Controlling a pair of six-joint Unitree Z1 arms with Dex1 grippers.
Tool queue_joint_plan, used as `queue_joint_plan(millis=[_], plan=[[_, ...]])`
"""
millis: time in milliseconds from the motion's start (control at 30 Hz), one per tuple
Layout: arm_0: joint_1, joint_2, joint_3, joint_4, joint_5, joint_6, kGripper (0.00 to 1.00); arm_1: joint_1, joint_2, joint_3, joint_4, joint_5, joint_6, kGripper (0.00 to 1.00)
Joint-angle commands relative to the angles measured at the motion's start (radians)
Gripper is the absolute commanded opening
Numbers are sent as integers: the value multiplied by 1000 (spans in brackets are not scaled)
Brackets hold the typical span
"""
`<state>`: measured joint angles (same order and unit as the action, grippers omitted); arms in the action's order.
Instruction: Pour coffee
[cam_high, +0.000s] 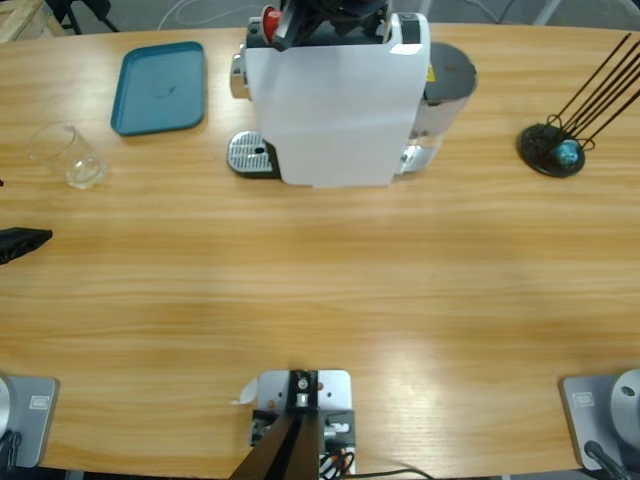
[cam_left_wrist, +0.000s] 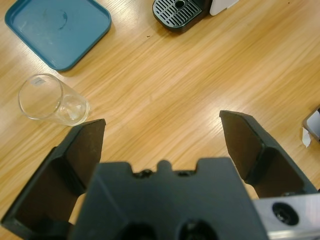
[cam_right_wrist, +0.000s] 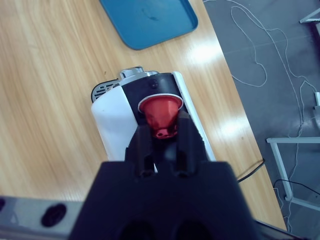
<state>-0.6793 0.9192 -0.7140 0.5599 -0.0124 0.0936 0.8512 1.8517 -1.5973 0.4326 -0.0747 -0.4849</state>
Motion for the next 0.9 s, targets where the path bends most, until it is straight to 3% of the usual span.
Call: queue_joint_plan(millis=[33, 367, 400, 433, 467, 567, 767, 900], plan=[[12, -6, 36, -18, -15, 9, 996, -9, 45, 46, -7, 14, 35, 503], [13, 1, 48, -57, -37, 9, 996, 1, -48, -70, -33, 19, 71, 469], [14, -2, 48, -56, -38, 9, 993, 14, -67, -75, -34, 41, 97, 340], [13, -4, 48, -56, -39, 9, 991, 33, -88, -73, -33, 56, 137, 118], [13, -8, 46, -55, -42, 8, 991, 54, -105, -62, -31, 60, 165, 0], [13, -23, 36, -55, -47, 8, 991, 115, -170, 61, -29, 22, 280, 0], [14, -74, 17, -41, -54, -3, 987, 167, -443, 418, -30, 46, 829, 0], [14, -73, 10, -34, -57, -8, 987, 167, -590, 509, 31, -212, 973, 0]])
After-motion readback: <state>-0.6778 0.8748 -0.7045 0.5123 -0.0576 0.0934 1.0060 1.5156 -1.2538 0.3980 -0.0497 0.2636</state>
